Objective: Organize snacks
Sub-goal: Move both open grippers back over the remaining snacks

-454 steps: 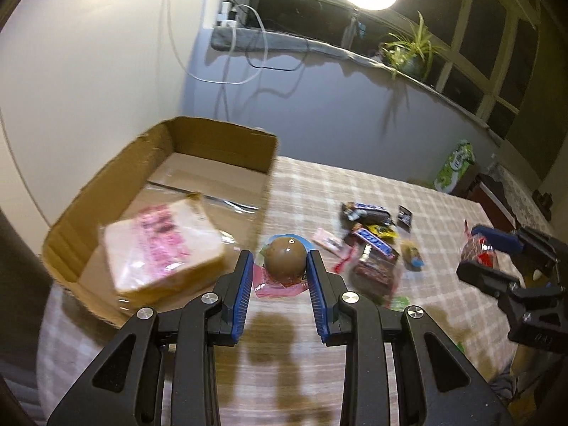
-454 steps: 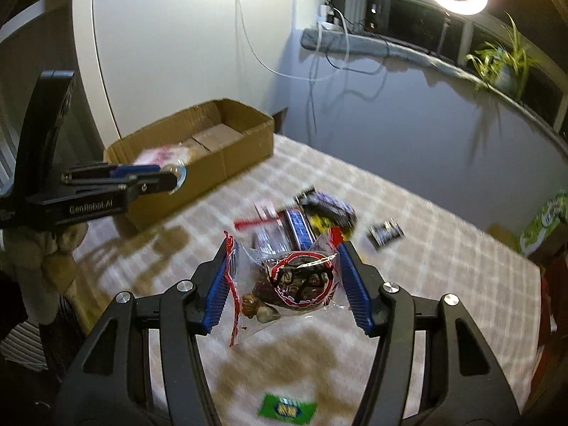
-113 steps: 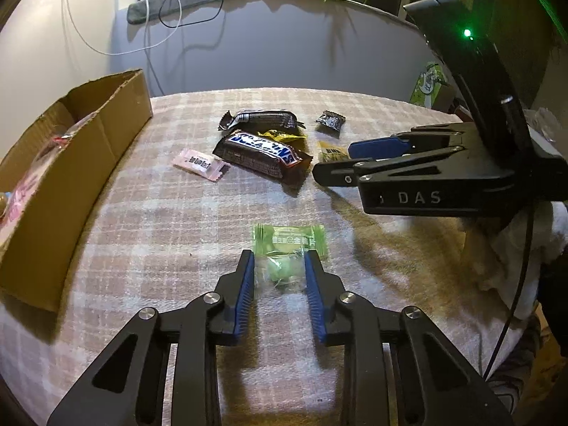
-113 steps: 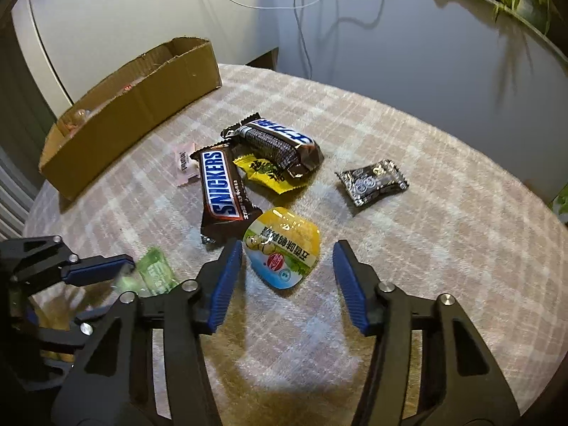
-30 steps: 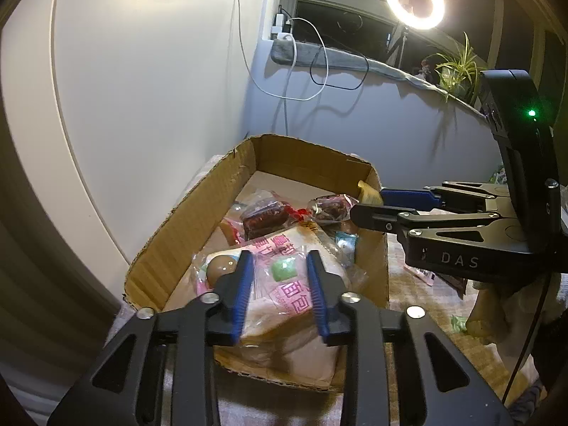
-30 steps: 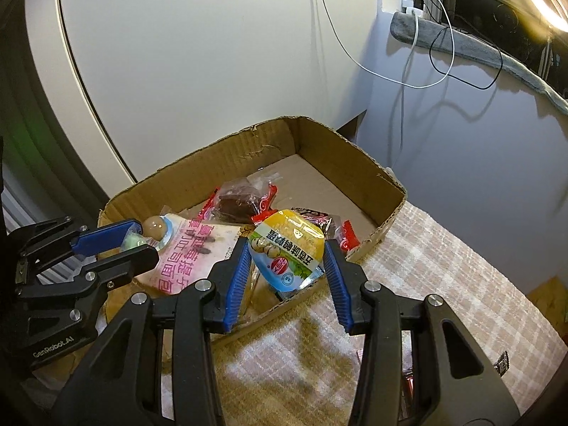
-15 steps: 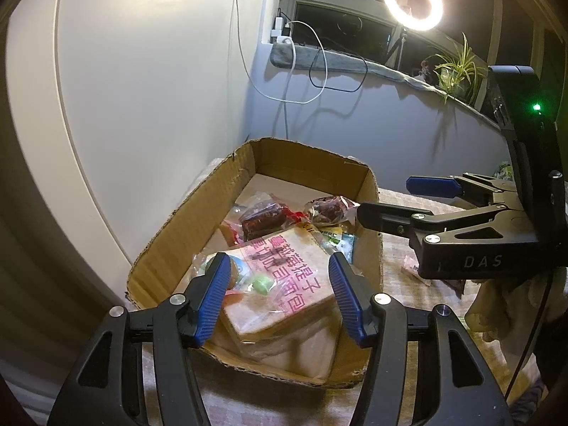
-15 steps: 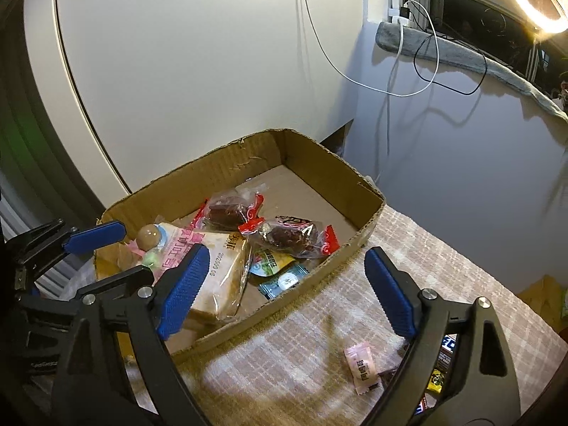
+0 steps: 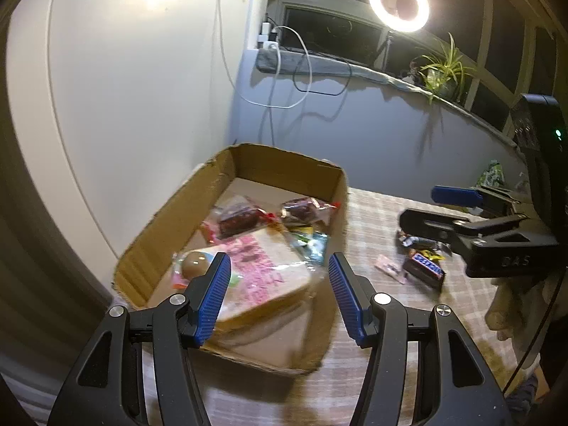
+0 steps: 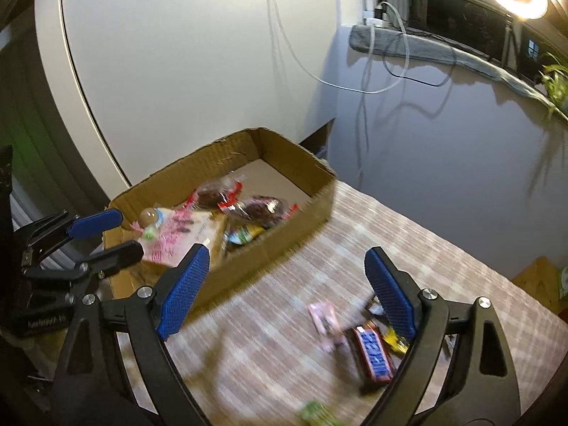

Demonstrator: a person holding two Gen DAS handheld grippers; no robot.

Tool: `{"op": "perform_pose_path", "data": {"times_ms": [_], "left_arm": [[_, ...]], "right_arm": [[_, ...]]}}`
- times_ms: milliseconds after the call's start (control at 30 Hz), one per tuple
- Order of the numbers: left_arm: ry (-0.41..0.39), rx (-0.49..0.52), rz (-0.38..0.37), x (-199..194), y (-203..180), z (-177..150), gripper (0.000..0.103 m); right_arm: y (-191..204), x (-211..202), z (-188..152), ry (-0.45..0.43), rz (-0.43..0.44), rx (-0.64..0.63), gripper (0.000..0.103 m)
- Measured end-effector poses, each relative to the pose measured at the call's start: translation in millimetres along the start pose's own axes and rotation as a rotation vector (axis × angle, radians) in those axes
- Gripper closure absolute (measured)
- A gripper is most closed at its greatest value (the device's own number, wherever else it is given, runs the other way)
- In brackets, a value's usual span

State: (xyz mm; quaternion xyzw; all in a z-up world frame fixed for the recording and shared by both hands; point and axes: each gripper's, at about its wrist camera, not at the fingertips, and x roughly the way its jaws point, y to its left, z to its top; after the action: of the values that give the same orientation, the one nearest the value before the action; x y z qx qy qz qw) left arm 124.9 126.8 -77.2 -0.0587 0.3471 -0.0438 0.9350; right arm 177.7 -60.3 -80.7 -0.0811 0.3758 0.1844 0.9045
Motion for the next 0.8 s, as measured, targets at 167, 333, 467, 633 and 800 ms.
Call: {"op": "perform_pose_path", "data": {"times_ms": [167, 333, 467, 633, 800], "left_arm": [[0.006, 0.027, -0.030, 1.2, -19.6, -1.7, 0.046], [0.018, 0.055, -0.068, 2.9, -43.7, -4.6, 0.046], [0.033, 0.072, -0.099, 5.7, -62.1, -8.9, 0.046], [0.070, 0.105, -0.142, 10.5, -87.7, -20.8, 0.046], [0.122, 0.121, -0.195, 15.6, -112.0, -38.8, 0.046]], "right_arm": [[-21.2, -23.9, -22.7, 0.011, -0.020, 0.014, 0.012], [-36.0, -40.5, -49.9, 0.038, -0.038, 0.006, 0.012], [-46.8, -48.5, -69.3, 0.059, -0.063, 0.001, 0.012], [-64.3, -51.3, -85.2, 0.083, -0.062, 0.013, 0.012], [-77.8, -47.1, -87.1, 0.088, -0.015, 0.031, 0.014]]}}
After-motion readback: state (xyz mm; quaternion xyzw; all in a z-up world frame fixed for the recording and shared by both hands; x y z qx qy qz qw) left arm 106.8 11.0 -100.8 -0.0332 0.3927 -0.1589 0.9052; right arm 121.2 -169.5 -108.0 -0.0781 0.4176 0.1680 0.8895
